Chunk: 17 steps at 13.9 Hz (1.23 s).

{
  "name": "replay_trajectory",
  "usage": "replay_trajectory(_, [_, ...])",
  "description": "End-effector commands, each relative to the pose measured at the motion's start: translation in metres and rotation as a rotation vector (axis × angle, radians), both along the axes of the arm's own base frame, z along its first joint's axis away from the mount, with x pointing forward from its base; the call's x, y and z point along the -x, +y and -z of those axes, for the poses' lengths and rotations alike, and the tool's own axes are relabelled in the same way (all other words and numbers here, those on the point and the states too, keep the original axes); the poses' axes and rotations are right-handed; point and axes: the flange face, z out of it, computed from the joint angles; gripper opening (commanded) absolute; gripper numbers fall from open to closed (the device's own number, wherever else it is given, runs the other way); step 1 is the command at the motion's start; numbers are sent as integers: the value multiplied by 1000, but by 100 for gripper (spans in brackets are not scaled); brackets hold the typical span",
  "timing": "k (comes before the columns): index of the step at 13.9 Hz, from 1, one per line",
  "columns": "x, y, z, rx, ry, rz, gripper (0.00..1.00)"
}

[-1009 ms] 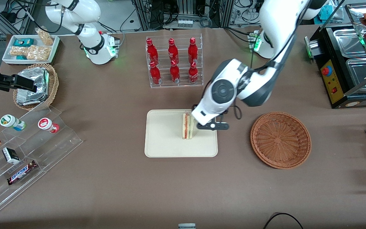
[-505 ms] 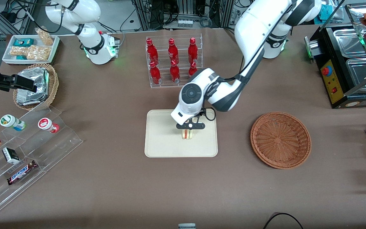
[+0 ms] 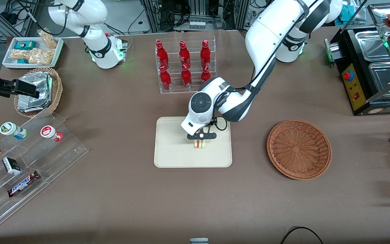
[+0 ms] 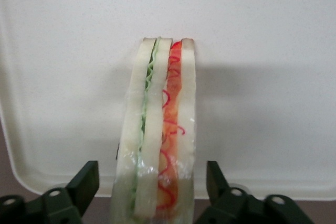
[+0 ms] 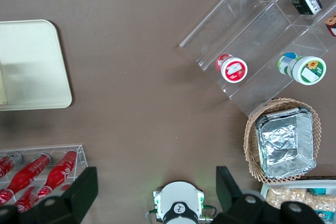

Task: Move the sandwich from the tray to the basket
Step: 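Lower the left gripper and close it on the sandwich, then lift the sandwich and carry it over the wicker basket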

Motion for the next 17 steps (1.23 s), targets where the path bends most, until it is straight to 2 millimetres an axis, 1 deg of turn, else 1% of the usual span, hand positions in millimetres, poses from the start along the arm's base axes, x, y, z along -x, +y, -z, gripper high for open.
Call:
replay_trajectory(1, [1,-11,7,-5,-20,-48,34])
replay_trajectory(2, [0,-11,5,-6,-21,-61,17])
replay_trajectory(3, [0,-10,5,-7,-22,-63,13])
replay_trajectory(4, [-6,-6,0,-1,-26,-76,11])
replay_trajectory(5, [-13,-2,-11,6,-35,-89,9])
replay_trajectory(6, [-27,8,-30,20,-50,-118,8])
replay_trajectory(7, [-46,32,-52,22,-53,-159,8])
replay_trajectory(8, [-61,58,-77,9,-52,-192,8])
replay_trajectory(9, [-74,89,-94,-24,-25,-224,8])
replay_trajectory(10, [-90,128,-109,-51,-2,-270,8])
replay_trajectory(11, [-105,171,-114,-69,12,-327,8])
replay_trajectory(12, [-113,211,-115,-80,22,-373,8])
replay_trajectory(13, [-117,250,-110,-89,36,-380,8])
replay_trajectory(14, [-118,276,-103,-99,53,-376,8])
replay_trajectory(15, [-124,316,-98,-106,60,-409,8])
replay_trajectory(17, [-126,366,-84,-110,69,-459,8])
